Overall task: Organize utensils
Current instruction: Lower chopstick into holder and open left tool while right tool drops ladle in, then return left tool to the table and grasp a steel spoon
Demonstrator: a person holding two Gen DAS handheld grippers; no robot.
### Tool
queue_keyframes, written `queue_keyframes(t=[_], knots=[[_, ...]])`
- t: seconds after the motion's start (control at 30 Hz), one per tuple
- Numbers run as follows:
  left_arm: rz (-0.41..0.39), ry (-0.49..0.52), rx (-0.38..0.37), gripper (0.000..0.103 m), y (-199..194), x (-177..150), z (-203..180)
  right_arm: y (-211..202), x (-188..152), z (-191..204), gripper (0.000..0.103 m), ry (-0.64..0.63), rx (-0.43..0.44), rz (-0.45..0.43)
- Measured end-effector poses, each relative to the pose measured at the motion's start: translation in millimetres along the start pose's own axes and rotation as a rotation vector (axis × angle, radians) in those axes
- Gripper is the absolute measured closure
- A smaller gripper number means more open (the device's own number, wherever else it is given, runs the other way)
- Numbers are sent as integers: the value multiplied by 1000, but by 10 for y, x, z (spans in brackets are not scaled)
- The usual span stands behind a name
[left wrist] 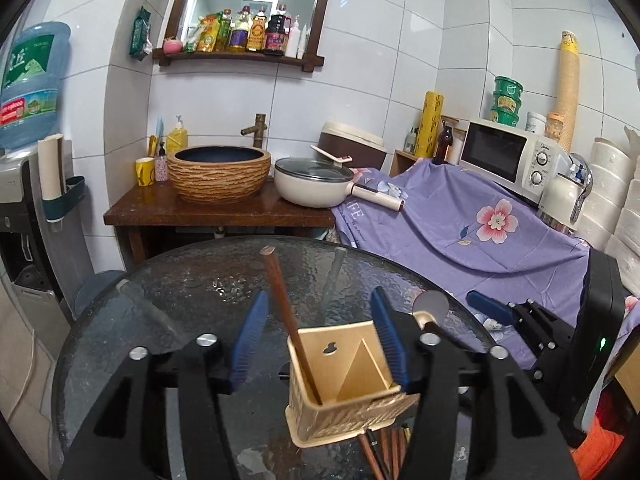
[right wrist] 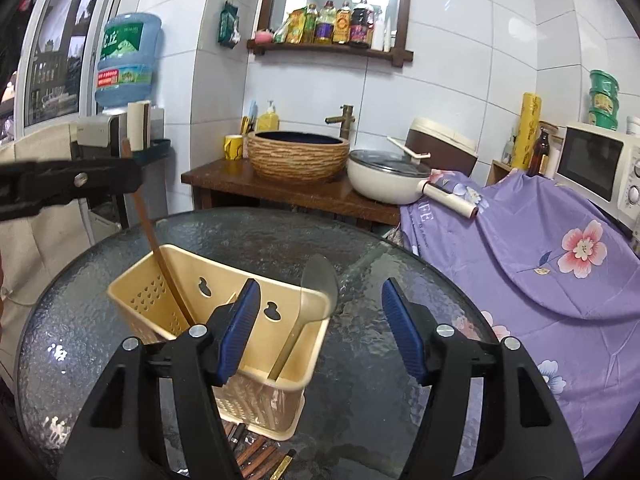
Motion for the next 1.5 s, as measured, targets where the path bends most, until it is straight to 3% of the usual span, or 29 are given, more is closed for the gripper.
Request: queue_keyframes(t=[0.17, 0.37, 0.53, 0.73, 1.03, 1.5], knots=[[-10, 43, 47, 26, -241, -301, 40, -296, -176, -113, 38, 32, -64, 2], [130, 20, 54, 26, -164, -876, 182, -432, -702, -96, 38, 65, -37, 136], [272, -7, 36, 35, -16, -1399, 241, -377, -1191, 21, 45, 68, -11, 272], [371, -9, 7, 48, 48, -1789, 191, -259, -1600, 167, 57, 110, 31, 402], [434, 60, -6, 55, 133, -2015, 20, -166, -1765, 276, 68, 159, 39, 479], [455, 26, -22, 57, 306, -2012, -111, -57, -1704, 372, 81, 180, 16, 511]])
Point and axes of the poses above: each gripper's, at about its wrist camera, not at the fingertips, and y roughly the way its jaws point, z to its left, x to its top, the point moved 5 cm from there along y, roughly the way its jaws point
